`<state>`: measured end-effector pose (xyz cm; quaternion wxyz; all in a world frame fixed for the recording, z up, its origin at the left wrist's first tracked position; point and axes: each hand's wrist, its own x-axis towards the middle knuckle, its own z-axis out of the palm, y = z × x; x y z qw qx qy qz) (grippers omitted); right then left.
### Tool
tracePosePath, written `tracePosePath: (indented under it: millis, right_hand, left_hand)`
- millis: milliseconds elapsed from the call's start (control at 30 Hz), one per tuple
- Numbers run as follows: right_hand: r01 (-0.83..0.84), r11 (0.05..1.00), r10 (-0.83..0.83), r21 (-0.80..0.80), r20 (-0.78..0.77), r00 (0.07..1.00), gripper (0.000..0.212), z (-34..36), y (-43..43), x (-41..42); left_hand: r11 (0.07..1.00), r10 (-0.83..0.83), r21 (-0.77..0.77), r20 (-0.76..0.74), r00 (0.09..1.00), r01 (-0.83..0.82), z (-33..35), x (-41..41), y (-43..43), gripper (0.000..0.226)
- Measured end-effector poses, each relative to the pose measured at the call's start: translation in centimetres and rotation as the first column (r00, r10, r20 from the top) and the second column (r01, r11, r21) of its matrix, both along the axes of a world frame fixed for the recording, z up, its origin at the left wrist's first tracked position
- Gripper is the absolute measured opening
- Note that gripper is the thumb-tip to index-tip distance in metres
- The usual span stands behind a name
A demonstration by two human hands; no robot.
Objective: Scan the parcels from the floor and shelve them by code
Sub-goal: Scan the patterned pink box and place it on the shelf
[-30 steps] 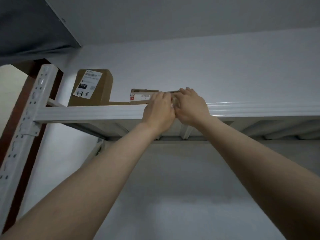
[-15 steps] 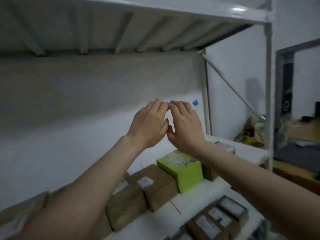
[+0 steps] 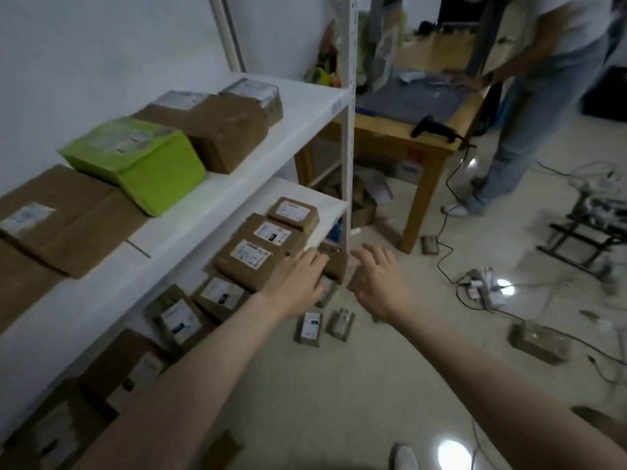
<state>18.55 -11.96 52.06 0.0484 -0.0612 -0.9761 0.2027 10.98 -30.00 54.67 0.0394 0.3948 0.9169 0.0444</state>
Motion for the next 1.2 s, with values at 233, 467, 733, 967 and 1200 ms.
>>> tracePosePath:
  millis: [233, 467, 733, 967, 1200]
  right_hand:
    - [0.147, 0.989, -0.141, -0.003, 0.281, 0.949, 0.058, -9.8, 10.5, 2.9]
    - [0.225, 0.974, -0.199, -0.008, 0.431, 0.880, 0.059, -16.1, 17.0, 0.7]
    - [0.310, 0.951, -0.263, 0.009, 0.553, 0.790, 0.060, -22.5, 21.7, -4.6]
    - [0.494, 0.869, -0.362, -0.038, 0.632, 0.685, 0.062, -30.3, 24.6, -11.6]
    - [0.711, 0.689, -0.427, -0.139, 0.715, 0.554, 0.062, -41.8, 26.7, -16.8]
  left_hand:
    - [0.983, 0.131, -0.161, 0.260, 0.957, -0.091, -10.9, -0.3, 7.9, 0.044]
    - [0.937, 0.296, -0.287, 0.349, 0.889, -0.199, -18.0, -1.4, 13.1, 0.045]
    - [0.921, 0.362, -0.295, 0.408, 0.838, -0.254, -23.5, -6.9, 19.9, 0.044]
    - [0.929, 0.348, -0.287, 0.455, 0.820, -0.235, -29.9, -14.7, 25.5, 0.047]
    - [0.917, 0.383, -0.309, 0.513, 0.768, -0.251, -40.2, -20.1, 28.7, 0.044]
